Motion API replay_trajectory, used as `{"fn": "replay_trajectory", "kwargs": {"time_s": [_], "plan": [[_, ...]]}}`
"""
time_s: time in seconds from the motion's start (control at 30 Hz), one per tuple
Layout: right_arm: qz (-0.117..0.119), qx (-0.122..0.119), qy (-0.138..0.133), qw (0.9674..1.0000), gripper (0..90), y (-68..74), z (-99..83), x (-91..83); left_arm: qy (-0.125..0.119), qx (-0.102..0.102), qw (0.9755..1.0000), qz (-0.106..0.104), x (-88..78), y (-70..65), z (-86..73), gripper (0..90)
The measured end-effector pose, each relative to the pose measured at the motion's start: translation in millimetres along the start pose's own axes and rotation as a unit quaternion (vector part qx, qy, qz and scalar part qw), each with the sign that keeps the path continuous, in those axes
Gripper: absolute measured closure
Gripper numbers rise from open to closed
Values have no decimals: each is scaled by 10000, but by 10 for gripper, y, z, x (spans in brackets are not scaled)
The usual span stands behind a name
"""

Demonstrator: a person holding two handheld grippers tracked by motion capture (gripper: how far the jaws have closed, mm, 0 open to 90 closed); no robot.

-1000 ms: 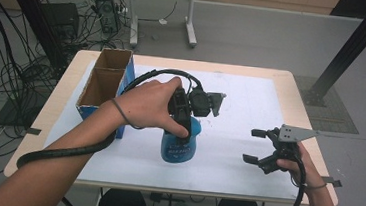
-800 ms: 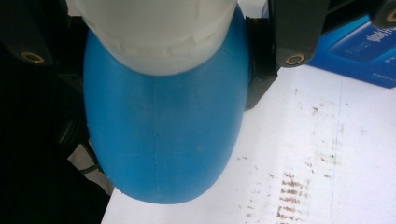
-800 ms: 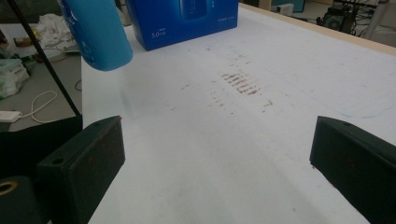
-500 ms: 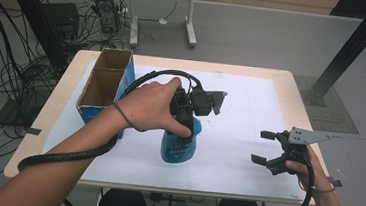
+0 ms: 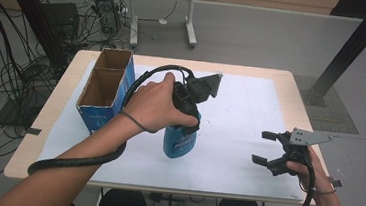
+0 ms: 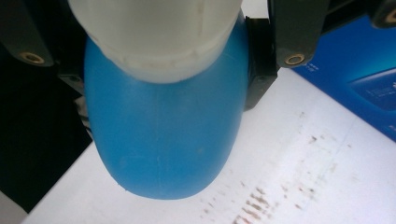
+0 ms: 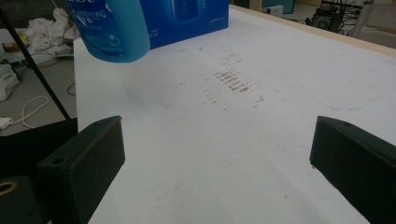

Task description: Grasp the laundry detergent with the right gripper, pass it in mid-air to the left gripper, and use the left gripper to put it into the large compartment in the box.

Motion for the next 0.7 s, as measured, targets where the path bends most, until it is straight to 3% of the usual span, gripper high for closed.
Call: {"fn": "replay_trajectory", "kwargs": {"time_s": [0.13, 0.17, 0.2, 0.4, 0.7], "plan": [[-28, -10, -16, 10000, 33, 16, 4, -1, 38, -366, 9993, -11, 15, 57, 39, 376], [-43, -10, -18, 10000, 33, 21, 5, -1, 97, -545, 9985, -26, 30, 86, 66, 376], [-43, -10, -18, 10000, 33, 21, 5, -1, 97, -545, 9985, -26, 30, 86, 66, 376], [-66, -6, 14, 10000, 33, 38, 1, 8, 206, -1203, 9925, 7, 95, 201, 149, 376], [-109, -6, -24, 9999, 33, 47, 2, -17, 265, -1437, 9893, -48, 110, 335, 182, 376]]}}
Point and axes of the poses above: each handheld gripper's, and its own axes: x roughly forward along the jaws, z roughly out of its top, y roughly to its left, the point moved 2 cm from there along x, roughly forward along the jaws, and after that the axes turned 5 degrees about x, right-handed, at the moved point
